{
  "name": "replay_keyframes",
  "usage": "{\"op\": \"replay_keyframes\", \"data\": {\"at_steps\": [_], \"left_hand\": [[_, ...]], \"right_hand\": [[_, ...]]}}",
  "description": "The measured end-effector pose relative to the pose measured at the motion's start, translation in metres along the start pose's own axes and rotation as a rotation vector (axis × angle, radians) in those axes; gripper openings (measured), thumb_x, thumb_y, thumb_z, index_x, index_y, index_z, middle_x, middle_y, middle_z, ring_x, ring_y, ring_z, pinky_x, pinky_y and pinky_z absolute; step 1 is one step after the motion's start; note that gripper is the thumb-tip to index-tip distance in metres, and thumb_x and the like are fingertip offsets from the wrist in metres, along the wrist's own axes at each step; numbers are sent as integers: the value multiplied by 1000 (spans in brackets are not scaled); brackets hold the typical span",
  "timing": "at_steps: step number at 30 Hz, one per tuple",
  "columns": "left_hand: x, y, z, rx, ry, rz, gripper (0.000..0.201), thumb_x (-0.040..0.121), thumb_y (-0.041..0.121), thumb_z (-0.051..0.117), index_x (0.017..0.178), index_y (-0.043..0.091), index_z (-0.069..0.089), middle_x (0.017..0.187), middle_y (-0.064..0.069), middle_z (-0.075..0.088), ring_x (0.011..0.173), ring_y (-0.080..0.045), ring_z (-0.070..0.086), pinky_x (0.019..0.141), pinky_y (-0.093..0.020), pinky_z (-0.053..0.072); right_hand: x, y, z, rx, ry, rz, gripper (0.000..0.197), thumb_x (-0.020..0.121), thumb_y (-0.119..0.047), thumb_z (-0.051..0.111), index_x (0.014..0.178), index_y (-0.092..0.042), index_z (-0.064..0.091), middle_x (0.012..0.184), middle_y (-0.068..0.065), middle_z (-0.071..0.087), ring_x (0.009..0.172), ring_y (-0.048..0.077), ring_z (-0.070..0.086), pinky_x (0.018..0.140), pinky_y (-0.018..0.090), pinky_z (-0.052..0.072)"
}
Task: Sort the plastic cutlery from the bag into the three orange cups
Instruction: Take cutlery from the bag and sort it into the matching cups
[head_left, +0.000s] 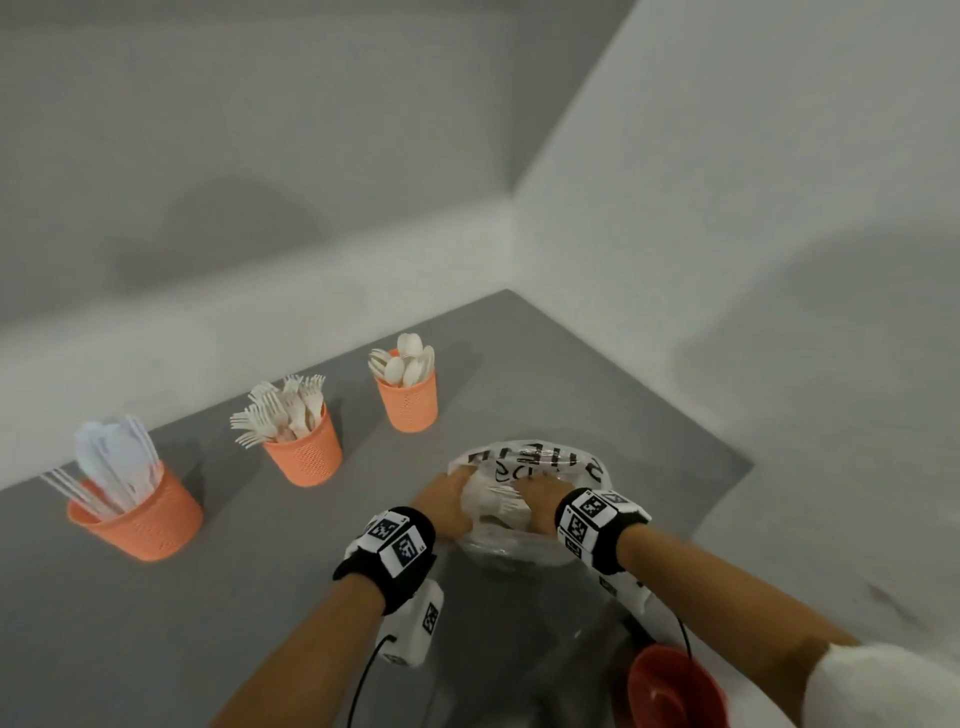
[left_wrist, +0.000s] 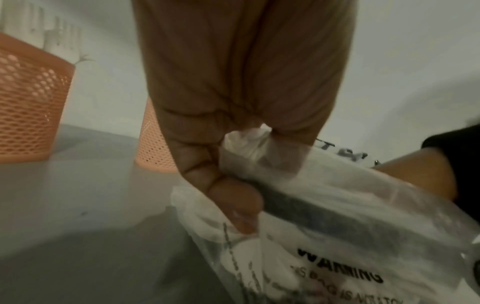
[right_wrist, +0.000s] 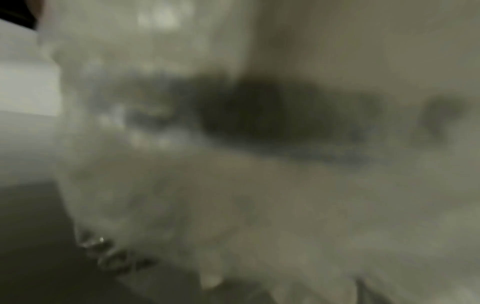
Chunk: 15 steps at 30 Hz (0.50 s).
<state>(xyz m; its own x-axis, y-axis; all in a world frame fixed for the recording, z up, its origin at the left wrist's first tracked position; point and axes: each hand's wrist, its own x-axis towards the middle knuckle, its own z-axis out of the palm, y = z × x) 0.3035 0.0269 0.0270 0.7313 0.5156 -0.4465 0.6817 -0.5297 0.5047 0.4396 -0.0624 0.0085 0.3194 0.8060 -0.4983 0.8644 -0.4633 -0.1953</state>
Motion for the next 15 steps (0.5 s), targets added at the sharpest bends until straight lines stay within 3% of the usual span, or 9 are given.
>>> {"op": "replay_keyframes", "data": {"at_steps": [2, 6, 8, 12, 15], "left_hand": [[-10, 5, -7, -27, -1, 46, 69, 85, 3, 55, 145, 15, 23, 139, -17, 40, 123, -33, 47, 85, -30, 42], [-19, 9, -17, -7, 3, 72, 67, 85, 5, 54, 144, 16, 24, 139, -14, 40, 116, -35, 52, 74, -28, 45], [-16, 7, -20, -4, -3, 60, 69, 84, 3, 54, 144, 18, 23, 138, -16, 42, 112, -34, 55, 64, -25, 46], [-17, 8, -26, 19, 15, 38, 70, 84, 3, 55, 145, 16, 23, 141, -15, 41, 117, -33, 52, 73, -23, 41], [-18, 5, -30, 6, 17, 17, 71, 84, 2, 54, 145, 18, 22, 141, -15, 40, 113, -32, 55, 69, -25, 46]], "right_hand": [[4, 2, -1, -6, 17, 4, 55, 85, -36, 61, 133, -14, 46, 134, 11, 51, 123, 30, 49, 101, 39, 41], [16, 1, 0, 54, -33, 18, 36, 78, -24, 69, 110, -13, 58, 114, 8, 64, 102, 25, 60, 85, 33, 48], [21, -4, 0, 45, -54, 22, 35, 79, -24, 69, 111, -13, 59, 114, 8, 63, 104, 25, 59, 87, 33, 47], [31, -9, 1, 112, -54, 3, 48, 78, -31, 70, 121, -16, 55, 122, 6, 59, 114, 27, 54, 99, 38, 43], [49, -3, 8, 164, -87, -3, 60, 80, -36, 68, 132, -14, 49, 133, 10, 53, 123, 31, 50, 104, 41, 41]]}}
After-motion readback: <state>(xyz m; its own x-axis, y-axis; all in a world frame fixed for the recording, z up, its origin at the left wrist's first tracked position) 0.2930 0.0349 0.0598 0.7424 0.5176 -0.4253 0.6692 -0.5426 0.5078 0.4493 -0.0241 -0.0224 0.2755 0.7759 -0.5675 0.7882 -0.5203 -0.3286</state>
